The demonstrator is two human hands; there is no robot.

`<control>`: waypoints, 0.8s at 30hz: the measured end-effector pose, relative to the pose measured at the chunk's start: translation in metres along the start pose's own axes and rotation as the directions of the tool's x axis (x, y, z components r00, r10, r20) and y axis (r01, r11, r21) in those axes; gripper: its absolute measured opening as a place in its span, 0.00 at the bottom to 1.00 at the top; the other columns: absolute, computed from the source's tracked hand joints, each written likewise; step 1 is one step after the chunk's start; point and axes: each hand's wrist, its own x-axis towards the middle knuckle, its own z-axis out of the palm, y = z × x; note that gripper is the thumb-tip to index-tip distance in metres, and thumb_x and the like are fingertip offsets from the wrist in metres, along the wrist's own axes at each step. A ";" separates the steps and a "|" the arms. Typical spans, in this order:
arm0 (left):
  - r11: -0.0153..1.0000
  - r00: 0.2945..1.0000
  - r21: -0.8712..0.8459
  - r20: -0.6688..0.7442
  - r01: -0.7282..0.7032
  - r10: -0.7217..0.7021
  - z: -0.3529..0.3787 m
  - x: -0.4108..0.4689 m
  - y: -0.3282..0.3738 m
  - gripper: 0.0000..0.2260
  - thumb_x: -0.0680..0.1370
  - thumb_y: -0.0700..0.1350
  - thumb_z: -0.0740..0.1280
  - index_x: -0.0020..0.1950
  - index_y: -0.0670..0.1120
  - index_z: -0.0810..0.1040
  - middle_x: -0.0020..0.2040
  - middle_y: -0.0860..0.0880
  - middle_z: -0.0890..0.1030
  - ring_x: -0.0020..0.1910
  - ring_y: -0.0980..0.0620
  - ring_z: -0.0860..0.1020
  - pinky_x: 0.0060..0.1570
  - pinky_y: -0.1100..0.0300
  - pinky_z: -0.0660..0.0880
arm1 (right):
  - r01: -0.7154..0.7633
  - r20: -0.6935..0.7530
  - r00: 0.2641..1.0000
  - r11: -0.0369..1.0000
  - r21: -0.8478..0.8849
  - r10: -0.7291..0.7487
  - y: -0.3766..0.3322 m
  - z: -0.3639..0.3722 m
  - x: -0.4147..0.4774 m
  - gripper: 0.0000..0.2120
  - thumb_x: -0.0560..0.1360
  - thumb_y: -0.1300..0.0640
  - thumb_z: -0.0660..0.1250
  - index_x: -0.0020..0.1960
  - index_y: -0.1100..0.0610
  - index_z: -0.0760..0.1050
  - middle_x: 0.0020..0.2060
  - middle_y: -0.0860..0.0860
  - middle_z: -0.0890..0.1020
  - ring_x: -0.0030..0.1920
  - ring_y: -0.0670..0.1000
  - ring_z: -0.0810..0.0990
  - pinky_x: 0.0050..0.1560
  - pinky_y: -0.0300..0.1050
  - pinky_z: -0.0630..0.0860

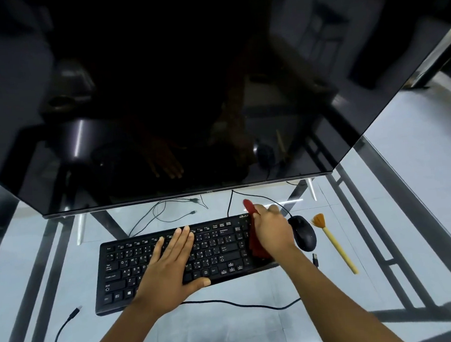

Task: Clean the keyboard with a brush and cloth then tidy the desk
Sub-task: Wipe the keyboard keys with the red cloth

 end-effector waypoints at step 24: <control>1.000 1.000 -0.003 0.014 -0.015 0.015 -0.001 0.000 0.000 0.46 0.71 0.77 0.52 0.79 0.46 0.51 0.79 0.50 0.49 0.77 0.55 0.44 0.73 0.49 0.42 | 0.527 0.101 0.822 0.816 0.239 -0.560 0.003 0.021 -0.085 0.22 0.75 0.35 0.52 0.65 0.39 0.72 0.45 0.41 0.74 0.37 0.38 0.75 0.38 0.35 0.74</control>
